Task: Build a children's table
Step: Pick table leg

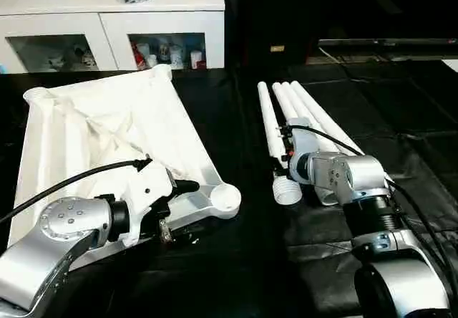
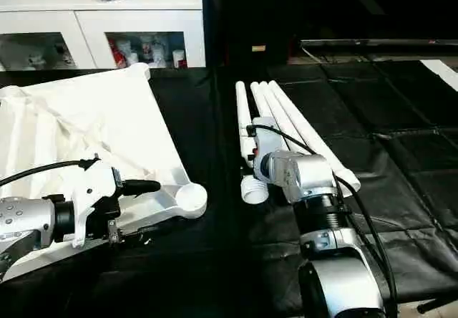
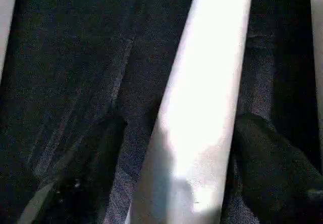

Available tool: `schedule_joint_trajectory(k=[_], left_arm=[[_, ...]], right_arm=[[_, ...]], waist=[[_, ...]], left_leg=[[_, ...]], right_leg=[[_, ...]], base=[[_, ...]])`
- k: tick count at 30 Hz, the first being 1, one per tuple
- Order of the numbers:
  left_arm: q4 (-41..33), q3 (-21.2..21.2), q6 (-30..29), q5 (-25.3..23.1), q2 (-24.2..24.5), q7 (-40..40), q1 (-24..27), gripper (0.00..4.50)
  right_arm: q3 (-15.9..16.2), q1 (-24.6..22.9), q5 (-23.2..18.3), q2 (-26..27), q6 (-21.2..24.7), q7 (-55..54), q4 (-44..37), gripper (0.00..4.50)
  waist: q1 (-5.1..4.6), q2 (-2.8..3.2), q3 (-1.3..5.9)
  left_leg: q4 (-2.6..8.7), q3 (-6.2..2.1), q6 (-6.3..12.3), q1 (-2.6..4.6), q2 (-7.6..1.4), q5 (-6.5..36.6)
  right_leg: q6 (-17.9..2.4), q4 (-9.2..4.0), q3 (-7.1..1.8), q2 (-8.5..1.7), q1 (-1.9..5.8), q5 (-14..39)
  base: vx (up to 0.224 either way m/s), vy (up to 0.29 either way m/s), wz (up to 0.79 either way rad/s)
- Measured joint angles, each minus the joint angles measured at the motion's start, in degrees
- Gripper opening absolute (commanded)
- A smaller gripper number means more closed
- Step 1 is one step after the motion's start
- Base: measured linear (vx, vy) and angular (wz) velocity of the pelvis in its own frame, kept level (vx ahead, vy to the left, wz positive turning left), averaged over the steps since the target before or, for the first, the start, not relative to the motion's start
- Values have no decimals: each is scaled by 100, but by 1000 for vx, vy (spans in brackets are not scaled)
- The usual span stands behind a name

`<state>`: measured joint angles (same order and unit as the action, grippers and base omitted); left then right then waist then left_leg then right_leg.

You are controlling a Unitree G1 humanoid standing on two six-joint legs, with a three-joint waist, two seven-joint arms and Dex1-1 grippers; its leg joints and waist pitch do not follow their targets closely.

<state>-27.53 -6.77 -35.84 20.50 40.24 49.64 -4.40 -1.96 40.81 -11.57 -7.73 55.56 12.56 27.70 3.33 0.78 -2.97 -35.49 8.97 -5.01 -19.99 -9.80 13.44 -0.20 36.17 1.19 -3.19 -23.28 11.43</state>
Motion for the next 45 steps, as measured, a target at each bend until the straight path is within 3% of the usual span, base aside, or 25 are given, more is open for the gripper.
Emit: schedule_joint_trajectory(k=[17,26,34,36,37,41,45], left_arm=[[31,-28,6,-11,0,1,-29,450],[189,-26,15,-24,-239,-256,-108,450],[711,411,-170,-69,-1199,-1358,-808,450],[812,588,-252,115,-1628,-1670,-1050,450],[835,629,-274,182,-1705,-1774,-1135,450],[1145,1284,-488,719,-2777,-2616,-1827,450],[1454,1716,-631,1257,-3424,-3263,-2340,450]], right_arm=[[-283,79,-76,71,-110,-38,197,195],[-726,78,-254,128,-477,-121,263,186],[-1238,-90,-1030,198,-933,612,-482,186],[-1456,-160,-1315,197,-928,820,-636,186],[-1469,-179,-1393,207,-922,906,-694,186],[-1639,-401,-2048,227,-767,1547,-1165,186],[-1741,-482,-2648,240,-568,2058,-1635,186]], waist=[[3,1,-1],[4,5,-3],[18,7,-5],[30,6,-5],[32,6,-5],[62,-4,-11],[77,-5,-12]], left_leg=[[0,0,-4,0,-1,-3],[0,0,-5,-2,-4,-4],[0,0,5,-7,-6,-11],[0,0,9,-9,-6,-12],[0,-1,11,-8,-7,-13],[0,-3,46,-21,-9,-26],[0,-9,77,-20,-13,-40]], right_leg=[[-5,1,2,0,0,-3],[-9,2,6,0,0,-6],[-11,0,11,0,0,-7],[-11,0,12,0,0,-7],[-12,0,14,0,0,-7],[-20,-2,27,-3,-1,-12],[-28,-2,44,-5,0,-18]], base=[[0,0,0],[0,0,0],[0,0,0],[0,0,0],[0,0,0],[0,0,0],[0,0,0]])
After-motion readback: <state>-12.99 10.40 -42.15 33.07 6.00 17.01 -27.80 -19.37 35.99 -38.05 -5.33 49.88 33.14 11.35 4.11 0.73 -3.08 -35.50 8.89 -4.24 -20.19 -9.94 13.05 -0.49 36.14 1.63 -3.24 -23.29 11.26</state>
